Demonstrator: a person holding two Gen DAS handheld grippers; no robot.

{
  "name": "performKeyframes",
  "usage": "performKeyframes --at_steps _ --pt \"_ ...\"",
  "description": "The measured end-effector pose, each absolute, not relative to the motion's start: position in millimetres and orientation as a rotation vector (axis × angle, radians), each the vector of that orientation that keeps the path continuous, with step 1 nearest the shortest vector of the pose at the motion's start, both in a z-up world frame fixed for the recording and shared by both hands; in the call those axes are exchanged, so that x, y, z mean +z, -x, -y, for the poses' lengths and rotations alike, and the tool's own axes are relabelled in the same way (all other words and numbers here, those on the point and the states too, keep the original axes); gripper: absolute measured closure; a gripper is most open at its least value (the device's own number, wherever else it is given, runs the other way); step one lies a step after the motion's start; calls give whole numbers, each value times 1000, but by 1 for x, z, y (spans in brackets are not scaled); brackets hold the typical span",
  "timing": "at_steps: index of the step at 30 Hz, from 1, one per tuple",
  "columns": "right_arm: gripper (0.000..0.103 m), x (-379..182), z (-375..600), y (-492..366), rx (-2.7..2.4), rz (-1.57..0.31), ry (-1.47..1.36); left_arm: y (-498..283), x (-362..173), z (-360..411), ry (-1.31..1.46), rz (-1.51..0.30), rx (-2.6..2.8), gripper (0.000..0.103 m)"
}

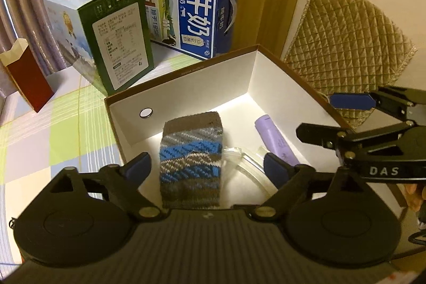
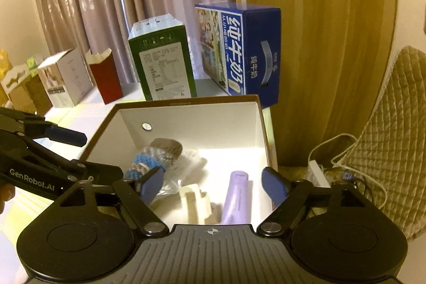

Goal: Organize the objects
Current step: 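Release the sock into box with left tool while right tool releases tube, then withdraw both open tools from the box back over the candy and cable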

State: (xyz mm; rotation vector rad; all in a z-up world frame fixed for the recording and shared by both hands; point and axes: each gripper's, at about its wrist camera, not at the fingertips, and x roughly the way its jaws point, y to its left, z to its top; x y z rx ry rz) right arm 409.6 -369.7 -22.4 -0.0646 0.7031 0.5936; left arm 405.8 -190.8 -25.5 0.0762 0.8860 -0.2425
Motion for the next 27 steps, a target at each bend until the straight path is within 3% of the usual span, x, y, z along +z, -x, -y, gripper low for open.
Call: performKeyframes --at_steps 9,16,27 --pt "2 -6 387 -370 574 -703 -42 -371 -7 177 -26 -858 -212 7" --pt "2 0 391 -344 555 -730 -94 -341 8 168 -10 -830 -192 1" --pt "2 9 393 -309 537 -735 -125 -299 21 170 -1 -823 -199 1"
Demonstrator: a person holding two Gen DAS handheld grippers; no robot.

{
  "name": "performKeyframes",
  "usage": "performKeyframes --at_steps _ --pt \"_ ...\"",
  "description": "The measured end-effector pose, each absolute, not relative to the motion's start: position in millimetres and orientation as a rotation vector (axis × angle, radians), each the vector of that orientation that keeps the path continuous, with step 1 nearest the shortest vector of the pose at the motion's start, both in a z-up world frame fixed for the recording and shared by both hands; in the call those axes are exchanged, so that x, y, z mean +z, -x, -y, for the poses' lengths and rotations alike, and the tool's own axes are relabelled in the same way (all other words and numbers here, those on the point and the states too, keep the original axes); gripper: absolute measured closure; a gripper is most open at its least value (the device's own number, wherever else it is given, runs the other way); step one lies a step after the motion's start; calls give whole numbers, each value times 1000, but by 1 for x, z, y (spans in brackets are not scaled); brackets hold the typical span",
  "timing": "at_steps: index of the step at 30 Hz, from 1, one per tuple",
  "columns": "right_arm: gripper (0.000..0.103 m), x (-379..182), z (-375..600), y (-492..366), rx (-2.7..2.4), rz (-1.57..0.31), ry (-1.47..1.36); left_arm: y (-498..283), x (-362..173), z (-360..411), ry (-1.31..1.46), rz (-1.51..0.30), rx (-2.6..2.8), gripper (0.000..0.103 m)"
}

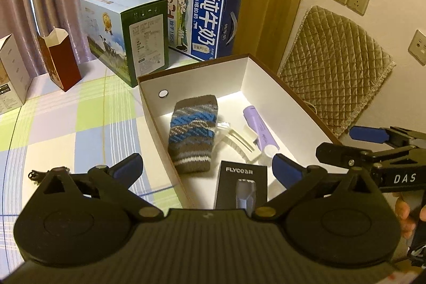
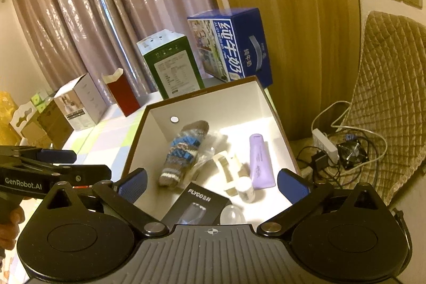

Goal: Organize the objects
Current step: 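Withdraw both open tools from the box back over the candy and cable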

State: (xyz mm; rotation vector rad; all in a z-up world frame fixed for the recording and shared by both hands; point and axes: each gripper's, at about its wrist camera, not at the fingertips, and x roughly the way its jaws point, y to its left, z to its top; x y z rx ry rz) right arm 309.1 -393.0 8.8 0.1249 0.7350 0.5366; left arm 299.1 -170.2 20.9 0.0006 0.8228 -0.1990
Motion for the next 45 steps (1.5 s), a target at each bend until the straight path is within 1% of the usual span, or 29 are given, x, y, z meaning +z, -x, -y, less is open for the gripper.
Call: performKeyframes --at_steps 12,22,45 --pt "2 2 389 -268 528 -790 -132 -257 19 165 2 -863 -189 1" --pt "2 -2 367 -234 534 -822 -126 -223 13 141 17 -896 -174 1" --pt "2 -21 243 -179 663 -899 -81 -163 -6 26 74 -968 -41 1"
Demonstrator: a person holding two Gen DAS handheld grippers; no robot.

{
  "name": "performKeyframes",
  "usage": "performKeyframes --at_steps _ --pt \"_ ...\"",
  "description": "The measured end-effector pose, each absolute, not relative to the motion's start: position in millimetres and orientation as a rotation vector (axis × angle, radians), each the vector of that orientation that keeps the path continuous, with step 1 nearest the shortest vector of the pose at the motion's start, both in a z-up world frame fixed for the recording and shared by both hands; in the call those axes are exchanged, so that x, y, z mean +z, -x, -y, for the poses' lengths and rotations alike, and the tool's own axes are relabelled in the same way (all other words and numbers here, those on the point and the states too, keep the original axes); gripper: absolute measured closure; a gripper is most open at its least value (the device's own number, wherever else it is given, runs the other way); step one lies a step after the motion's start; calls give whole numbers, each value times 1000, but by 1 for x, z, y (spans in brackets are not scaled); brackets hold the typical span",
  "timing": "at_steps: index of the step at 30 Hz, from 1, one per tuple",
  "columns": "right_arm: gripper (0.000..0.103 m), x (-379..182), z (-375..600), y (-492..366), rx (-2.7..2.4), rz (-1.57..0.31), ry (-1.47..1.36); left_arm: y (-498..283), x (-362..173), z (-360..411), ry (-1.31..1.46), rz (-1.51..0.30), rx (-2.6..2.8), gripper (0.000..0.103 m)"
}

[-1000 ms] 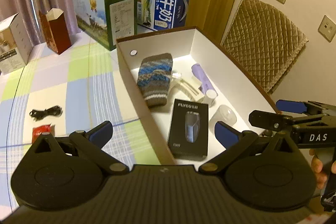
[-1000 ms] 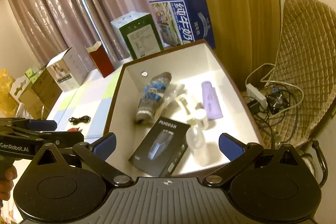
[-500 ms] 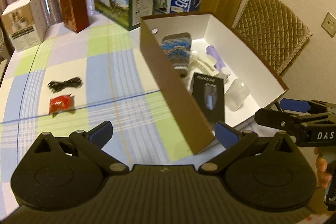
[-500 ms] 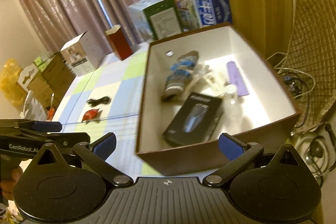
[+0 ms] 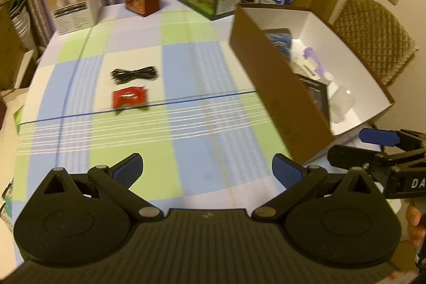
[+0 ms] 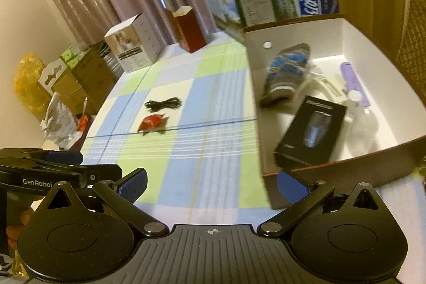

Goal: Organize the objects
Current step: 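Withdraw both open tools from the box back over the candy and cable, then grasp the red candy packet with left tool while right tool grasps black cable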

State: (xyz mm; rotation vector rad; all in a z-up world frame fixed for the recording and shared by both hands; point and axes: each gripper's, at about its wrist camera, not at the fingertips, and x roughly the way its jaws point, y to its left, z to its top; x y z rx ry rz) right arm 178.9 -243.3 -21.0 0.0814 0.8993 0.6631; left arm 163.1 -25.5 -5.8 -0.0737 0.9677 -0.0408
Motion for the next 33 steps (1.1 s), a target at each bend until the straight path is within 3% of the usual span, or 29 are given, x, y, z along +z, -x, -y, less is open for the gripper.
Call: performKeyframes --at_steps 18,29,33 --pt "2 -50 152 -190 649 -923 -74 -157 -18 -64 94 -990 61 1" --pt "2 -72 118 -227 607 -935 -44 -188 -39 -94 64 -927 12 1" --pt "2 -81 113 -243 589 -951 -38 -207 -53 -101 29 -902 -51 6"
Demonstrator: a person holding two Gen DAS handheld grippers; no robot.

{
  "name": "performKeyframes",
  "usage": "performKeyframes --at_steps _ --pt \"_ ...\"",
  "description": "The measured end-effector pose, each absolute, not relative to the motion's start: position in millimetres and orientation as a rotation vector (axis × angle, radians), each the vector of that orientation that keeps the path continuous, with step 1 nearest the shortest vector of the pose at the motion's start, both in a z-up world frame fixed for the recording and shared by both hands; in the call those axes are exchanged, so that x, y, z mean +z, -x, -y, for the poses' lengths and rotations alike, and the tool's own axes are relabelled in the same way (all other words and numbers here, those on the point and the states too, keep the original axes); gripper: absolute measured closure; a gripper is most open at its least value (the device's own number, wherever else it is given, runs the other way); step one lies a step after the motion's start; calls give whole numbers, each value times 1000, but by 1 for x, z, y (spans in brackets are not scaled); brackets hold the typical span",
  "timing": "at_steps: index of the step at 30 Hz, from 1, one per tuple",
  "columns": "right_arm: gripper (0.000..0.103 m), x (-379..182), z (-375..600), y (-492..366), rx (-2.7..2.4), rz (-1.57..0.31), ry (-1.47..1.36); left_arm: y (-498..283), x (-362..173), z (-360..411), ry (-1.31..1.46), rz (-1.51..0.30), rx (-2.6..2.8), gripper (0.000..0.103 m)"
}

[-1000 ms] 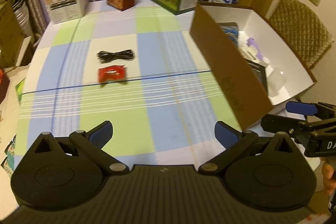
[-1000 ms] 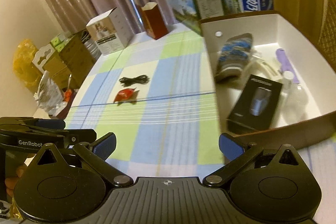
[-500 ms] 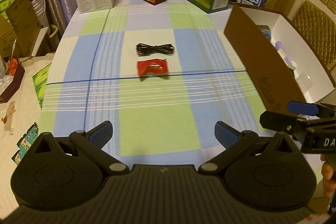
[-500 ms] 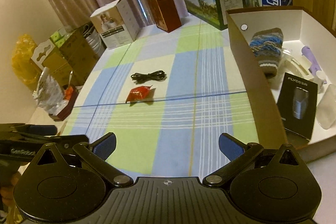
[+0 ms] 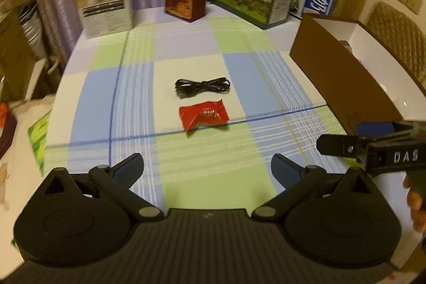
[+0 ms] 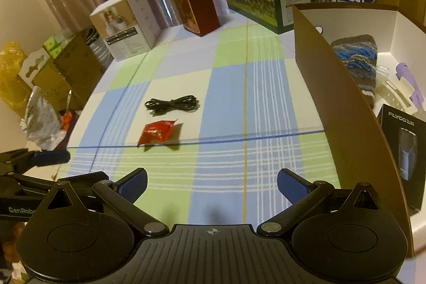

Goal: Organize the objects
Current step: 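Grasp the red candy packet with left tool while right tool grasps black cable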

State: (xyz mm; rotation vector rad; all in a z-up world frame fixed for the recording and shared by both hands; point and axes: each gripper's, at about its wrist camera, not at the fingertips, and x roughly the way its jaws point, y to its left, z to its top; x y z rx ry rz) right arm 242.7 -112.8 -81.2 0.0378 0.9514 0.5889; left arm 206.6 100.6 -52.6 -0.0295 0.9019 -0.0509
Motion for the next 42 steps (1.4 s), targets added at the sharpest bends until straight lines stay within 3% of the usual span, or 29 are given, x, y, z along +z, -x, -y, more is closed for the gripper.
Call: performKeyframes --at_steps 9,12,18,23,32,33,42 --pt "2 -107 101 -277 548 -997 -27 -263 -83 -107 -117 -896 -181 22" --pt "2 -114 95 -288 539 -1007 -27 -281 -94 -108 -167 -901 -214 23" --pt "2 -124 87 -309 526 -1022 -36 -311 -114 -111 -264 -927 -282 37" --pt "2 -128 83 -322 521 -1026 -33 -324 -122 -110 -327 -929 -347 38" --pt "2 -135 77 -332 533 -1037 -31 -343 -137 -107 -318 -970 -400 63" --pt "2 -136 76 -333 543 -1037 -28 -342 -137 -108 -302 -971 -400 72" --pt "2 -139 37 -337 729 -961 100 -323 -127 -137 -145 -975 -269 76"
